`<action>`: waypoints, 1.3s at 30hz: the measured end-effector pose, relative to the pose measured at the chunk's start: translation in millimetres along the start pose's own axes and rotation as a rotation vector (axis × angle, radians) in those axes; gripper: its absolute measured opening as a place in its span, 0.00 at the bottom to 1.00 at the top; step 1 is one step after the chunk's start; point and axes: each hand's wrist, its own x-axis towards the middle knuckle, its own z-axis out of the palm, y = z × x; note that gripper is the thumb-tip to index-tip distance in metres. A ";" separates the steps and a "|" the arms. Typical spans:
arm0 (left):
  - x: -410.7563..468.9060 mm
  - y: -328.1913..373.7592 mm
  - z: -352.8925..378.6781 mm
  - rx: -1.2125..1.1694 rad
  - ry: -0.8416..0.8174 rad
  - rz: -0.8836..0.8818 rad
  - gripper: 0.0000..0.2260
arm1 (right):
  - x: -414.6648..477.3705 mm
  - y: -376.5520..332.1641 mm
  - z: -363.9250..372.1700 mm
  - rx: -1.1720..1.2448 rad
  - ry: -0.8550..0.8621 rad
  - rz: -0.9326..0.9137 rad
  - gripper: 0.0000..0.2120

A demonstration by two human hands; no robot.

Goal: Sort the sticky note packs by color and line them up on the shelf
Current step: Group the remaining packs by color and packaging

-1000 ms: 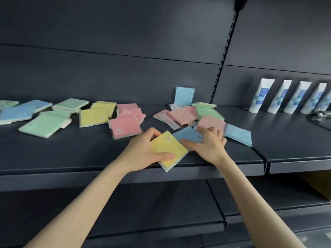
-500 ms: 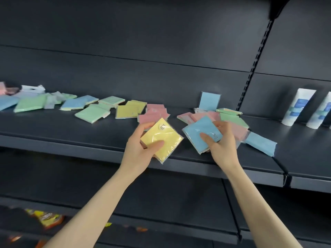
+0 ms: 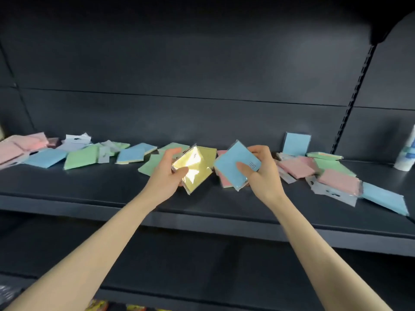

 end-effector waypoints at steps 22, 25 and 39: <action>91.2 -44.6 -41.4 0.320 -0.329 0.160 0.31 | 53.6 -8.3 82.9 -0.252 0.046 0.059 0.11; 89.7 -44.7 -58.3 0.169 -0.340 0.153 0.31 | 65.0 -9.9 104.6 -0.204 -0.060 0.039 0.11; 112.7 -104.0 -202.0 0.347 -0.211 0.039 0.16 | 108.3 -26.6 263.3 -0.476 -0.451 -0.035 0.14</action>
